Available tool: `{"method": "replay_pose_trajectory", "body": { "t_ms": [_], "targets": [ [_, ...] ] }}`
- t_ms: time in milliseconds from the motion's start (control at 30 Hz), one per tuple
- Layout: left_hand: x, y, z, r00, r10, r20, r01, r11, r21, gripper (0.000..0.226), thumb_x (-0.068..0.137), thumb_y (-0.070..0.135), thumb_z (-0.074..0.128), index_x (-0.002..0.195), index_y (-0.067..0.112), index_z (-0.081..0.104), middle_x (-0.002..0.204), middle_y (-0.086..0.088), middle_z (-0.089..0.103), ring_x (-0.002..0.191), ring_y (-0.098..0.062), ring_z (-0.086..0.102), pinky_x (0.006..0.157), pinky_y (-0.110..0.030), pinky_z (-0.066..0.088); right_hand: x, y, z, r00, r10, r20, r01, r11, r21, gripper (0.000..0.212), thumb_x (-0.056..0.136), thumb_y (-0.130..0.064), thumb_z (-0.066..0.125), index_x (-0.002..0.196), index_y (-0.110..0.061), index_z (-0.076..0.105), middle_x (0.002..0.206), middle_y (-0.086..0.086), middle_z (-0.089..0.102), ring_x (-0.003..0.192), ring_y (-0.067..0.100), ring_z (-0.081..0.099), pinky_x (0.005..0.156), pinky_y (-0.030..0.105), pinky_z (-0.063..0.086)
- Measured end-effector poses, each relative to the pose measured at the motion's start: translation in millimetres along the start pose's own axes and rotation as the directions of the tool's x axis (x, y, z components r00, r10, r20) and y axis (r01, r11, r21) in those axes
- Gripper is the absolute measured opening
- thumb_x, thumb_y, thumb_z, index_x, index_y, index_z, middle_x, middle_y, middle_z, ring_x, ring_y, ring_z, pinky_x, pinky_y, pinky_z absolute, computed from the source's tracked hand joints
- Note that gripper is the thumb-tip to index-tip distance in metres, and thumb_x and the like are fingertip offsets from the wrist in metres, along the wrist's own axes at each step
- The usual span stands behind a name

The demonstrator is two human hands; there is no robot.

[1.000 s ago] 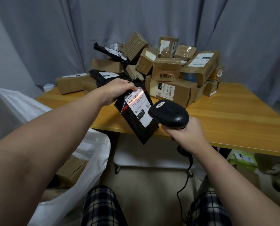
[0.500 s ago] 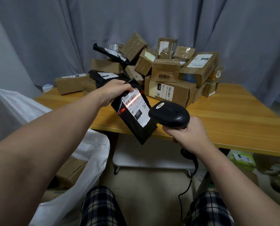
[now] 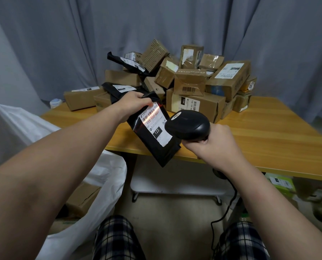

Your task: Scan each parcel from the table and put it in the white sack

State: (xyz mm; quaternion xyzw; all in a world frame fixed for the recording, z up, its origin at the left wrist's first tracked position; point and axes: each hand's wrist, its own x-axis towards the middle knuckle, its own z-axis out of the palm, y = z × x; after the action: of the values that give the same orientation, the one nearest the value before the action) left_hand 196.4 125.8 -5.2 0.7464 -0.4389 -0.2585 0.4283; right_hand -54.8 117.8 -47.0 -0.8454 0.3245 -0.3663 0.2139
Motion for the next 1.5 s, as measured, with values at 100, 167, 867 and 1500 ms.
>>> {"method": "replay_pose_trajectory", "body": {
  "t_ms": [100, 167, 867, 1500],
  "targets": [
    [-0.5, 0.3, 0.4, 1.0, -0.002, 0.004, 0.002, 1.0, -0.005, 0.004, 0.087, 0.018, 0.065, 0.086, 0.015, 0.064, 0.083, -0.005, 0.069, 0.07, -0.016, 0.068, 0.057, -0.025, 0.05, 0.6, -1.5, -0.9, 1.0, -0.002, -0.01, 0.001, 1.0, -0.021, 0.026, 0.074, -0.028, 0.073, 0.06, -0.022, 0.052, 0.052, -0.007, 0.055, 0.064, 0.02, 0.062, 0.058, 0.034, 0.049],
    [-0.9, 0.6, 0.1, 1.0, -0.001, 0.008, 0.001, 1.0, -0.005, 0.004, 0.087, 0.019, 0.065, 0.086, 0.015, 0.064, 0.083, -0.005, 0.069, 0.07, -0.016, 0.068, 0.057, -0.025, 0.05, 0.5, -2.0, -1.2, 1.0, 0.016, -0.011, -0.016, 1.0, -0.02, 0.024, 0.074, -0.027, 0.073, 0.062, -0.019, 0.054, 0.052, -0.005, 0.056, 0.064, 0.022, 0.062, 0.059, 0.036, 0.051],
    [-50.0, -37.1, -62.7, 0.979, 0.05, -0.196, -0.088, 0.978, -0.192, 0.008, 0.084, 0.014, 0.065, 0.087, 0.009, 0.071, 0.078, -0.005, 0.074, 0.073, -0.018, 0.07, 0.073, -0.032, 0.055, 31.3, -41.9, 85.4, 0.996, -0.059, 0.068, 0.044, 0.976, 0.214, 0.038, 0.068, -0.039, 0.072, 0.051, -0.03, 0.039, 0.04, -0.013, 0.042, 0.048, 0.006, 0.04, 0.048, 0.022, 0.03],
    [-127.8, -335.4, -146.5, 0.87, -0.286, -0.402, 0.481, 0.313, 0.819, 0.024, 0.094, 0.024, 0.05, 0.115, 0.017, 0.058, 0.107, -0.009, 0.067, 0.098, -0.03, 0.064, 0.075, -0.035, 0.049, 24.5, -93.4, 308.1, 0.856, -0.055, 0.514, -0.15, 0.926, 0.348, 0.019, 0.078, -0.03, 0.079, 0.075, -0.018, 0.064, 0.067, -0.006, 0.063, 0.062, 0.004, 0.058, 0.054, 0.012, 0.041]
  ]
}}
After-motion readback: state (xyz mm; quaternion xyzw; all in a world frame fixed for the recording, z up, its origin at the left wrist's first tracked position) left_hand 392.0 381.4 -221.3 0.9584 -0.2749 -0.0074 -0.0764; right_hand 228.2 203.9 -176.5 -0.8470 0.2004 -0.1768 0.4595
